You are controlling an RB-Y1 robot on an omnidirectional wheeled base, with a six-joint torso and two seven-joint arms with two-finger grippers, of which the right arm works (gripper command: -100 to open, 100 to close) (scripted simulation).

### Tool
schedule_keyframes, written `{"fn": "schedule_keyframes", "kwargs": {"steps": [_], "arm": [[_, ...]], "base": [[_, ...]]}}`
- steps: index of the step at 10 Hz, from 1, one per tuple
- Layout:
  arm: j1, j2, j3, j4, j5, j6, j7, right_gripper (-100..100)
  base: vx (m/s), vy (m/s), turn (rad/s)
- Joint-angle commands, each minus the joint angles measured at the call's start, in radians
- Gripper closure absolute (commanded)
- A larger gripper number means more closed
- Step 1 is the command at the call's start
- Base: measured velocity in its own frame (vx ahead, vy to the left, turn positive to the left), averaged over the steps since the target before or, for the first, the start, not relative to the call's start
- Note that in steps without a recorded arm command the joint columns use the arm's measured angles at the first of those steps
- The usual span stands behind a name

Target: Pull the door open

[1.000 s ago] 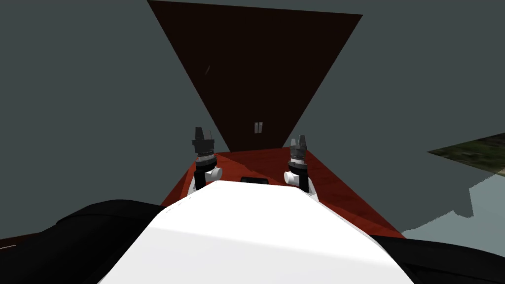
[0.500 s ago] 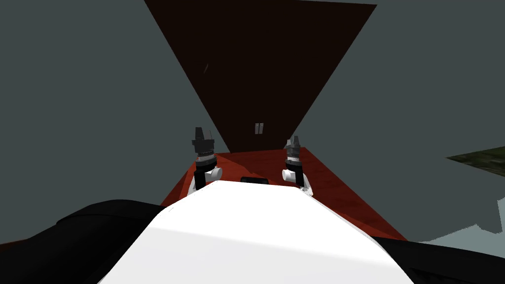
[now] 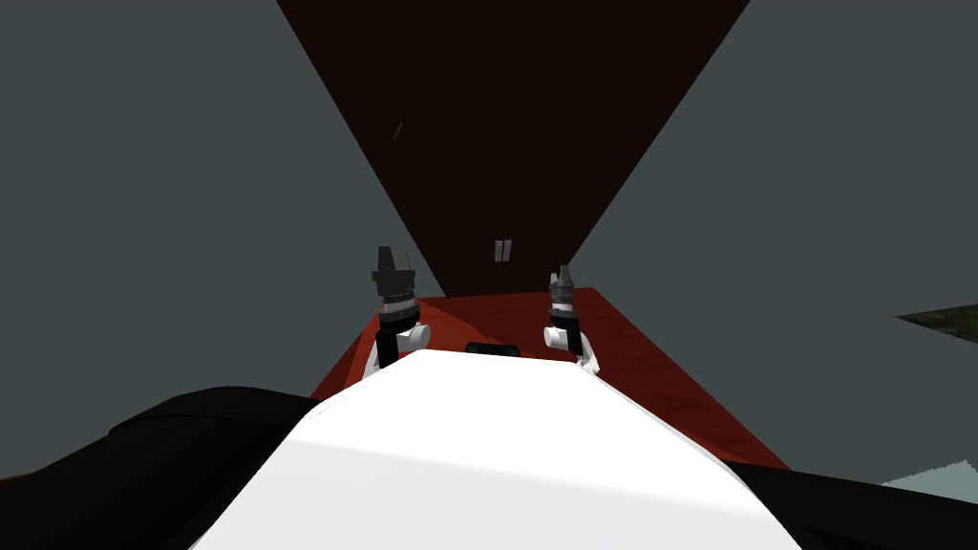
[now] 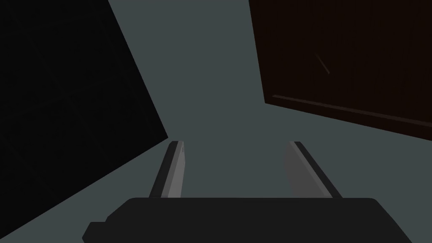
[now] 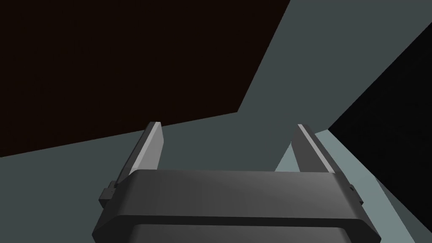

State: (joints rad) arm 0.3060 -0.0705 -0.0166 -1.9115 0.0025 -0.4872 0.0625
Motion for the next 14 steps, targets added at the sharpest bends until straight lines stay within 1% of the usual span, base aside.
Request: {"fn": "schedule_keyframes", "kwargs": {"steps": [1,7,14], "arm": [[-0.024,-0.009,-0.003,0.04,-0.004,0.011,-0.01,-100],[-0.109,-0.023,0.0,0.195,-0.011,0.043,-0.037,-100],[-0.208,-0.034,0.003,0.374,-0.019,0.081,-0.068,-100]], "base": [[0.101,-0.003,0.037],[0.101,0.005,0.031],[0.1,-0.002,0.033]]}}
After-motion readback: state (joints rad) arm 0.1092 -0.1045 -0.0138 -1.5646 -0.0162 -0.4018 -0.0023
